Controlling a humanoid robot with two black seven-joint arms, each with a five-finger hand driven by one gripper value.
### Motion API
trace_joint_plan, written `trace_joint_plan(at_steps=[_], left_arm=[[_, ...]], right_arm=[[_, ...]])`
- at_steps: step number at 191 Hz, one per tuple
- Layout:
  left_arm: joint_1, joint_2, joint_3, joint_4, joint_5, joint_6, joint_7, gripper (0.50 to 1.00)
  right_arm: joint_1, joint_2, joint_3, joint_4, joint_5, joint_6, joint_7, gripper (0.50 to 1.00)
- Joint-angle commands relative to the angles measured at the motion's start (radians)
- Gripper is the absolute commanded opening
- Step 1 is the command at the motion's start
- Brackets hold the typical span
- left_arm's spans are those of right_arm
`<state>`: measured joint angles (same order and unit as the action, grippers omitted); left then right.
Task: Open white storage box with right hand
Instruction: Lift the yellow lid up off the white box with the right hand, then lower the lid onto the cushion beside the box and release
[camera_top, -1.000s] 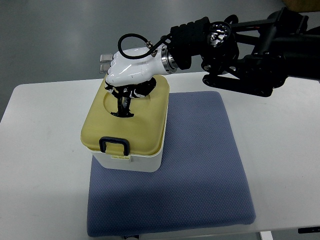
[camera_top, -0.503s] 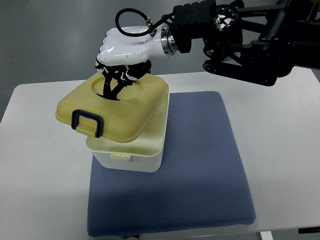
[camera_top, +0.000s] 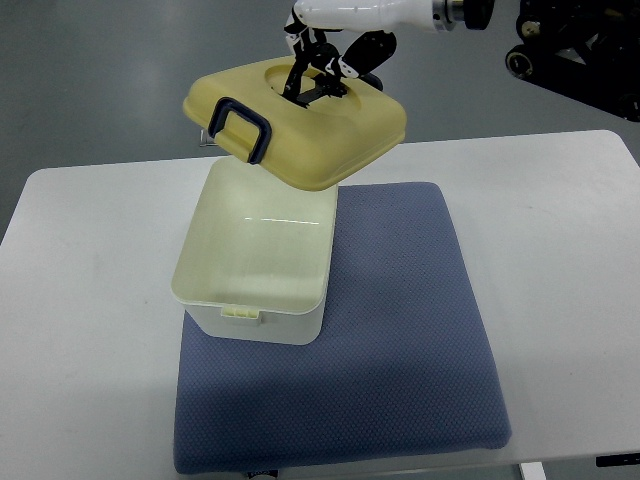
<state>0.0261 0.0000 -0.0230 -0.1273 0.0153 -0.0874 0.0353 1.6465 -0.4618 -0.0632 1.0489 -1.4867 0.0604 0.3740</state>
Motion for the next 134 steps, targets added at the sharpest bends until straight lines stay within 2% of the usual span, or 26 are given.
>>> trace_joint_plan(at_steps=[1,25,61,84,134], left_arm=[[0.000,0.000,0.000,0.000,0.000,0.000,0.000,1.000],[0.000,0.000,0.000,0.000,0.000,0.000,0.000,1.000],[0.000,0.000,0.000,0.000,0.000,0.000,0.000,1.000],[0.000,0.000,0.000,0.000,0.000,0.000,0.000,1.000],[0.000,0.000,0.000,0.000,0.000,0.000,0.000,1.000]], right_arm=[[-0.027,-0.038,-0.009,-0.023,0.002,0.022,0.000,0.500],[-0.080,-0.072,-0.010,-0.064,0.002,0.027,0.000,0.500],[-0.160,-0.135,-0.004,-0.076,-0.004,0.107,-0.003,0.500],[-0.218,-0.143,-0.010,-0.076,-0.015,0.101,-0.004,0.500],[-0.248,-0.187,-0.013,-0.078,-0.018,0.105,-0.014,0.500]])
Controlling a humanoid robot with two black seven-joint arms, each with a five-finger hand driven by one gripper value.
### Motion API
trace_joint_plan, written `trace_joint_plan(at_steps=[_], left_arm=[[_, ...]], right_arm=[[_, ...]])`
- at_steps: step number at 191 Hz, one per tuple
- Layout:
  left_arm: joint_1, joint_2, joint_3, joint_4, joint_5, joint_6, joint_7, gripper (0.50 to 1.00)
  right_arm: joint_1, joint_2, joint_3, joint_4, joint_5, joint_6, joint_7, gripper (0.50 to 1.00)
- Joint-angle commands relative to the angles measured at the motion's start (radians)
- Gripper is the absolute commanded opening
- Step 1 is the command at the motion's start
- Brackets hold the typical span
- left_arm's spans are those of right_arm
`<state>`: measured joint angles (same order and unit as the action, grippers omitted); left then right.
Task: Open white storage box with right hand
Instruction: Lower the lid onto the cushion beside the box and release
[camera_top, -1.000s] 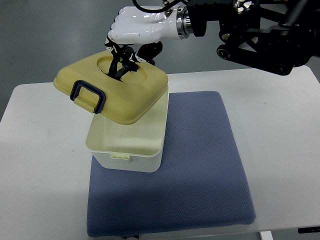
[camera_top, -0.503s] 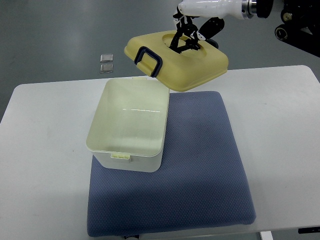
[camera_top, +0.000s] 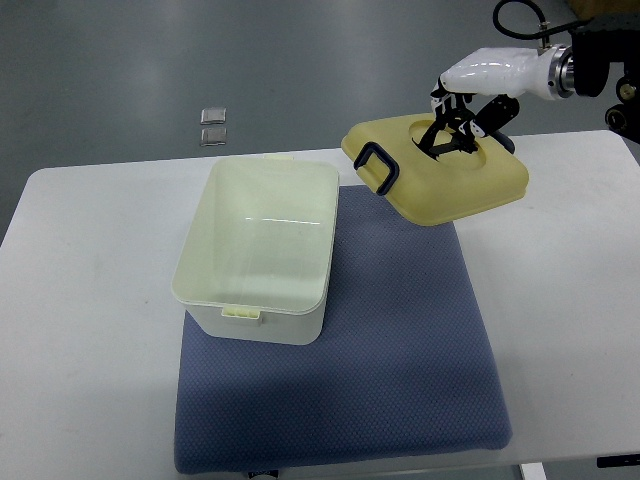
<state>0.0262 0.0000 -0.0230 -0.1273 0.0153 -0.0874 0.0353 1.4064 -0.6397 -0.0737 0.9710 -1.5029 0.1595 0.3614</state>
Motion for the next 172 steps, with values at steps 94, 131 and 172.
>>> trace_joint_plan(at_steps=[94,131,172], left_arm=[[0.000,0.000,0.000,0.000,0.000,0.000,0.000,1.000],[0.000,0.000,0.000,0.000,0.000,0.000,0.000,1.000],[0.000,0.000,0.000,0.000,0.000,0.000,0.000,1.000]], right_arm=[[-0.076,-0.012,-0.043,0.000,-0.023,0.012,-0.032,0.500],[-0.107,0.020,-0.043,0.000,-0.025,0.012,-0.059,0.500],[-0.119,0.075,-0.040,0.002,-0.016,0.009,-0.096,0.500]])
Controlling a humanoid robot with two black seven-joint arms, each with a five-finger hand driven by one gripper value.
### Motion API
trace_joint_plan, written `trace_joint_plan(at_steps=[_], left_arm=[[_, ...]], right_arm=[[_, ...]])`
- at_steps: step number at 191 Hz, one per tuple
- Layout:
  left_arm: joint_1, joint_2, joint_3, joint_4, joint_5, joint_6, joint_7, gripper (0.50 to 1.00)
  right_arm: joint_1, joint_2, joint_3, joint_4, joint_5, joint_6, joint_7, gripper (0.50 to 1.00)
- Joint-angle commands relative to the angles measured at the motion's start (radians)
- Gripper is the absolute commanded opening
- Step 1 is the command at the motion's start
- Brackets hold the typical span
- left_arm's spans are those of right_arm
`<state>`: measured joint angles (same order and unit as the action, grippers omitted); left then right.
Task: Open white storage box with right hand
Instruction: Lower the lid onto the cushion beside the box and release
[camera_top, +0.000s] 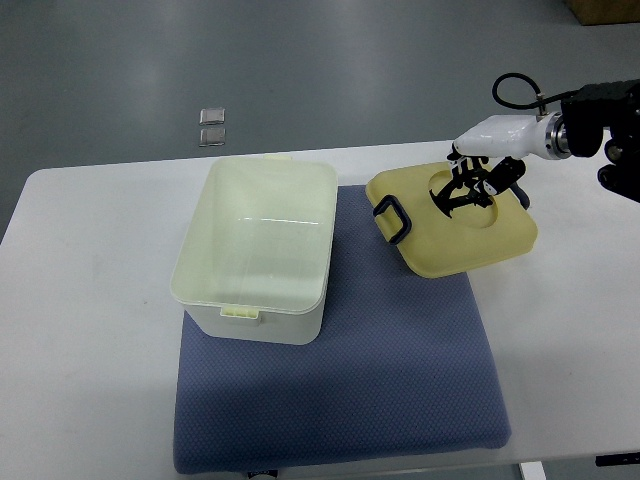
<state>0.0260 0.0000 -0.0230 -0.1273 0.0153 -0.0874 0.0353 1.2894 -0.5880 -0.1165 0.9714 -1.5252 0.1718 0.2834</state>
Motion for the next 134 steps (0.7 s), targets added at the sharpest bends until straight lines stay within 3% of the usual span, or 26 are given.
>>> trace_joint_plan(at_steps=[1,74,97,121,134], left_arm=[[0.000,0.000,0.000,0.000,0.000,0.000,0.000,1.000],[0.000,0.000,0.000,0.000,0.000,0.000,0.000,1.000],[0.000,0.000,0.000,0.000,0.000,0.000,0.000,1.000],[0.000,0.000,0.000,0.000,0.000,0.000,0.000,1.000],[0.000,0.000,0.000,0.000,0.000,0.000,0.000,1.000]], right_arm=[[-0.002,0.024,0.003,0.001,0.007,-0.003,-0.018,0.500],[-0.065,0.065,0.014,0.001,0.046,-0.015,-0.038,0.500],[-0.070,0.063,0.014,0.001,0.048,-0.015,-0.038,0.596],[-0.068,0.057,0.017,0.001,0.053,-0.009,-0.038,0.748],[-0.067,0.057,0.018,0.001,0.053,-0.008,-0.038,0.760]])
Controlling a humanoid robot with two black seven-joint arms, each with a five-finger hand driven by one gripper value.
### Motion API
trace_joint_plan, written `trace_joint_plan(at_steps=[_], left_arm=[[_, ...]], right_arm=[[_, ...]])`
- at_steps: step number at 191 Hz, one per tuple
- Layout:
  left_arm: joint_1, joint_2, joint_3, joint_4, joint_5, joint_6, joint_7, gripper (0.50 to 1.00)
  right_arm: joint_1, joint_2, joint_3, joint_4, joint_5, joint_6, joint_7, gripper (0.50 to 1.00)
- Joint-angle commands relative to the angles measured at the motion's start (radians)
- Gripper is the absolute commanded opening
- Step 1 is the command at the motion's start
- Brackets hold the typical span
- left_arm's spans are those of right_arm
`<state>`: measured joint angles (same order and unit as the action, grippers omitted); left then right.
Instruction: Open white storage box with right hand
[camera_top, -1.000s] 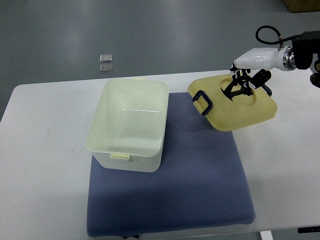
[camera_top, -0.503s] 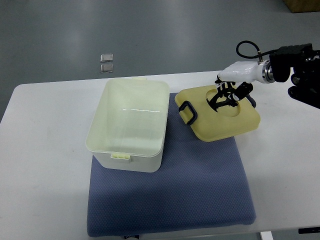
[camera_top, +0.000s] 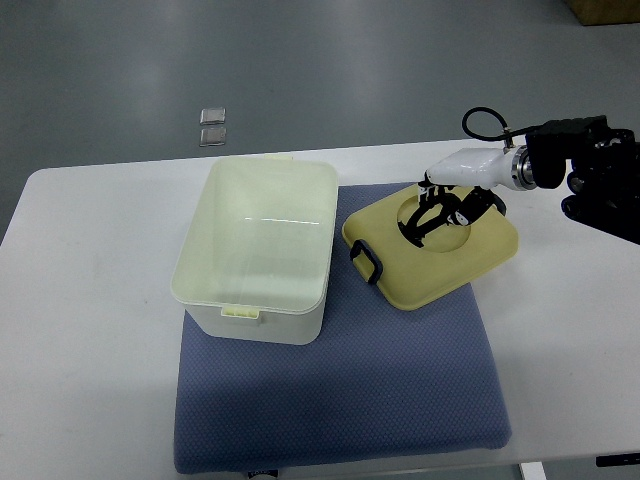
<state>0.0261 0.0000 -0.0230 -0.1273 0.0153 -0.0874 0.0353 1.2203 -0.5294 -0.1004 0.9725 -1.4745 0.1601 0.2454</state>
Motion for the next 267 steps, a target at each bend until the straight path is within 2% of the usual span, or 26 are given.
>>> trace_joint_plan(at_steps=[1,16,35,67,96,143,172,211,235,257,264,267], left_arm=[[0.000,0.000,0.000,0.000,0.000,0.000,0.000,1.000],[0.000,0.000,0.000,0.000,0.000,0.000,0.000,1.000],[0.000,0.000,0.000,0.000,0.000,0.000,0.000,1.000],[0.000,0.000,0.000,0.000,0.000,0.000,0.000,1.000],[0.000,0.000,0.000,0.000,0.000,0.000,0.000,1.000],[0.000,0.000,0.000,0.000,0.000,0.000,0.000,1.000],[0.000,0.000,0.000,0.000,0.000,0.000,0.000,1.000],[0.000,0.000,0.000,0.000,0.000,0.000,0.000,1.000],[0.000,0.000,0.000,0.000,0.000,0.000,0.000,1.000],[0.000,0.000,0.000,0.000,0.000,0.000,0.000,1.000],[0.000,0.000,0.000,0.000,0.000,0.000,0.000,1.000],[0.000,0.000,0.000,0.000,0.000,0.000,0.000,1.000]], right_arm=[[0.004,-0.001,0.002,0.000,0.002,0.004,0.000,0.768],[0.007,-0.004,0.002,0.000,0.002,0.006,0.000,0.823],[0.008,-0.012,0.008,0.000,0.003,0.006,0.002,0.852],[-0.001,-0.031,0.133,-0.005,0.051,0.029,0.000,0.860],[-0.030,-0.055,0.252,-0.032,0.301,0.059,-0.002,0.860],[-0.102,-0.038,0.436,-0.192,0.865,0.010,-0.002,0.860],[-0.186,0.012,0.541,-0.210,1.112,-0.044,-0.002,0.860],[-0.275,0.092,0.696,-0.215,1.177,-0.120,-0.008,0.860],[-0.323,0.150,0.794,-0.215,1.177,-0.169,-0.060,0.860],[-0.352,0.180,0.847,-0.213,1.177,-0.163,-0.097,0.860],[-0.360,0.184,0.854,-0.212,1.175,-0.160,-0.106,0.872],[-0.363,0.187,0.855,-0.213,1.174,-0.162,-0.107,0.905]])
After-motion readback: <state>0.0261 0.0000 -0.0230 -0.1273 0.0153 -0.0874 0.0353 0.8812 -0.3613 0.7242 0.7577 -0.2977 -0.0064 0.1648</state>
